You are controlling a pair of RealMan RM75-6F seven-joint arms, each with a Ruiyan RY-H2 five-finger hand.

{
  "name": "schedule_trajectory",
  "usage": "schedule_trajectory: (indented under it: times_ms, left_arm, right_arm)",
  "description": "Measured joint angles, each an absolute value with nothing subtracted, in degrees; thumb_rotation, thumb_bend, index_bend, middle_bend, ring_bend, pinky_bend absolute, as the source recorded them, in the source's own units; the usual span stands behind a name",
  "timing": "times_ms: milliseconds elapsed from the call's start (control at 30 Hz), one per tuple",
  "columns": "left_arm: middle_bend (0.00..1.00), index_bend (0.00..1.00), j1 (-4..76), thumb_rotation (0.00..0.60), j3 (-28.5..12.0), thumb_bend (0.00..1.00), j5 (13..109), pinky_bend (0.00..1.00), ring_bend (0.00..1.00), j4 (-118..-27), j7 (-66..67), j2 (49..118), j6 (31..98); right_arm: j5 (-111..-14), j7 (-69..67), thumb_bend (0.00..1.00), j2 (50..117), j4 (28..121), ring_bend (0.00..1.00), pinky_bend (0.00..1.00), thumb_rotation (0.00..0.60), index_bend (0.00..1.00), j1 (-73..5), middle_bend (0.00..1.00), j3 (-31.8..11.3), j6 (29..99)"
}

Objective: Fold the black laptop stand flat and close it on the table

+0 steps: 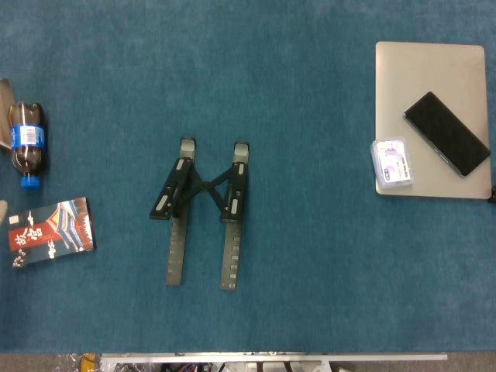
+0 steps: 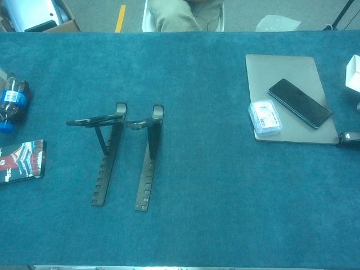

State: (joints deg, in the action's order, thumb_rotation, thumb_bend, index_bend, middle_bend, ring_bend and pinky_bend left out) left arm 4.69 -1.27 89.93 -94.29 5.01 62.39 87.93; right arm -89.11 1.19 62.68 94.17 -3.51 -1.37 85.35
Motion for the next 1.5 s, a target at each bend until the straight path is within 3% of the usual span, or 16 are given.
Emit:
schedule_trajectory:
  times_ms: [867, 1300, 1500]
  left_arm:
    - [0.12, 0.09, 5.9, 0.6, -0.8, 0.25, 90.9, 0.04, 0.1, -94.3, 4.4, 62.8, 85.6]
    - [0.09, 0.09, 11.4, 0.6, 0.3, 0.25, 93.4, 0.04, 0.09, -98.7, 6.3, 61.1, 76.7]
    - [0.02, 0.01, 14.4, 0.6, 1.4, 0.25, 93.2, 0.04, 0.02, -102.9, 7.5, 58.9, 69.9]
  right_arm:
    - [-90.8, -2.4, 0.09, 62.4, 94.8, 0.17, 0.28, 0.6, 0.08, -6.0, 0.17, -2.5, 84.1]
    - [-90.3, -4.5, 0.09, 62.1, 93.6, 0.16, 0.26, 0.6, 0.08, -10.4, 0.16, -6.2, 81.8]
    - [-88.8, -3.8, 0.09, 61.3, 94.8, 0.15, 0.25, 0.6, 0.08, -12.8, 0.16, -9.0, 81.2]
